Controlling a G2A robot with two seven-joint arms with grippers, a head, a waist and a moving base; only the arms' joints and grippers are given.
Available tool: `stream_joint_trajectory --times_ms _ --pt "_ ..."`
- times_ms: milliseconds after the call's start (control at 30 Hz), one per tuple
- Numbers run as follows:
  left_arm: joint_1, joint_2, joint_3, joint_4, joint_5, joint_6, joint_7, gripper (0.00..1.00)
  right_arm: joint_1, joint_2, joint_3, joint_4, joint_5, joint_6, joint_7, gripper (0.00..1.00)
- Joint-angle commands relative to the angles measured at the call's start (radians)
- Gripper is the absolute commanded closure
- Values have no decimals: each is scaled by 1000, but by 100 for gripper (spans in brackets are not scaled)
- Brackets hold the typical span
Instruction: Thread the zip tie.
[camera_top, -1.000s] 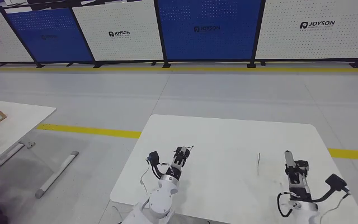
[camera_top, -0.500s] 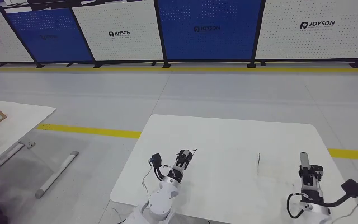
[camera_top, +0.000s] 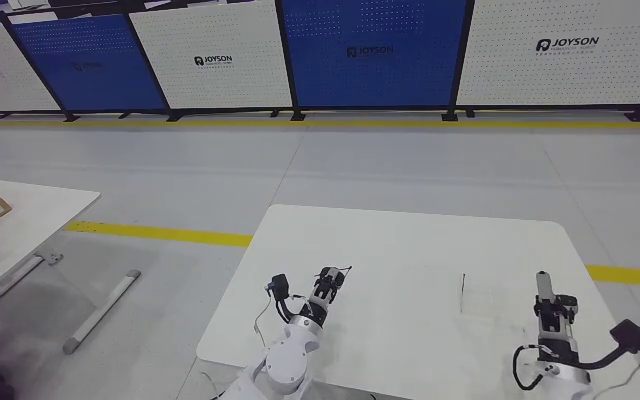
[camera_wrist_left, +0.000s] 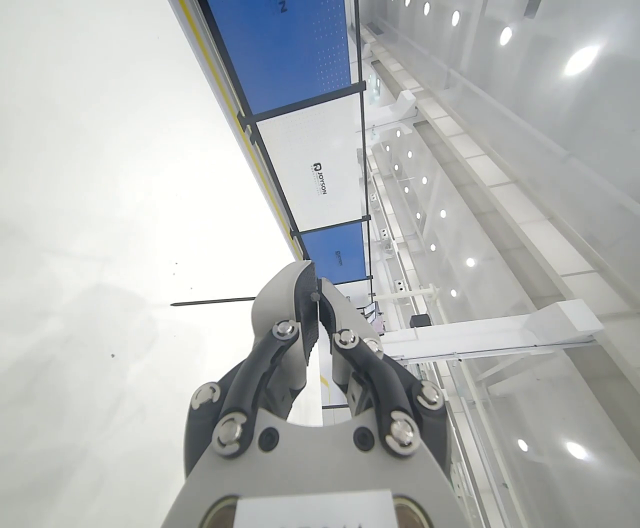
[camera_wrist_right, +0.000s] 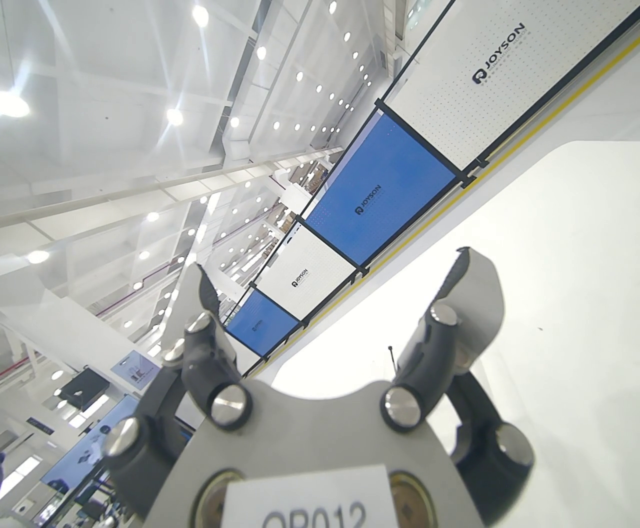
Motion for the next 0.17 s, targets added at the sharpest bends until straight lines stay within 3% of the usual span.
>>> stream_joint_trajectory --times_ms 0,133 --pt "0 0 0 0 0 0 0 100 0 0 0 0 0 0 0 0" --pt "0 0 0 0 0 0 0 100 0 0 0 0 0 0 0 0"
